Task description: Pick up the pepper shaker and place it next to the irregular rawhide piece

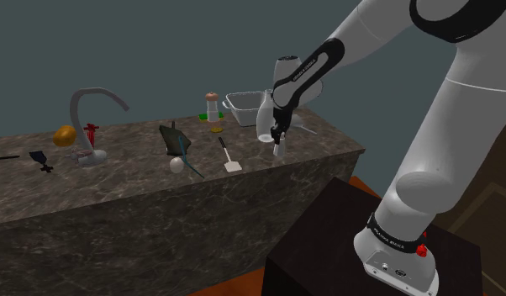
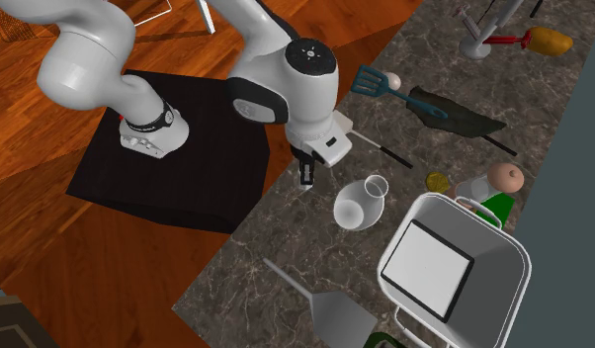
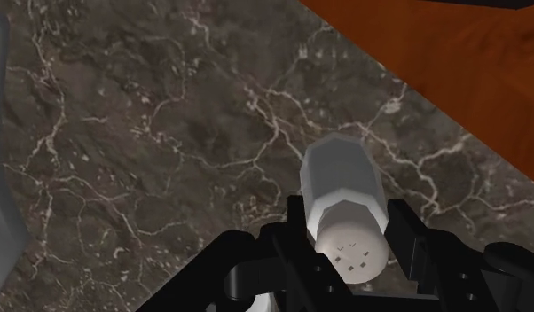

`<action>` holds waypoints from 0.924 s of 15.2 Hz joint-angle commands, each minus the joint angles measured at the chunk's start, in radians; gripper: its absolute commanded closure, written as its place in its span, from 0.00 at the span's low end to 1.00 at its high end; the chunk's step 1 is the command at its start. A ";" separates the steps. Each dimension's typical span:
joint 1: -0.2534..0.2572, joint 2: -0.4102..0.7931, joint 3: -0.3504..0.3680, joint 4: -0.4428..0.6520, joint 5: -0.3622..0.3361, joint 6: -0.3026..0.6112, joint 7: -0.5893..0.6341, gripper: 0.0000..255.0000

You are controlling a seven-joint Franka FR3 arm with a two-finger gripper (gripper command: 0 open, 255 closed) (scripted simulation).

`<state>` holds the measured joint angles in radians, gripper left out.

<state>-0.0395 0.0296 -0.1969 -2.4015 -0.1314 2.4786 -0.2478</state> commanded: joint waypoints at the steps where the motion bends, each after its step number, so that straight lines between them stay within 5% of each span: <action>1: 0.000 -0.020 0.000 0.007 -0.002 -0.027 -0.001 1.00; 14: 0.003 -0.135 0.005 0.075 -0.009 -0.209 -0.006 1.00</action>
<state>-0.0362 -0.0970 -0.1918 -2.3322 -0.1396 2.2840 -0.2520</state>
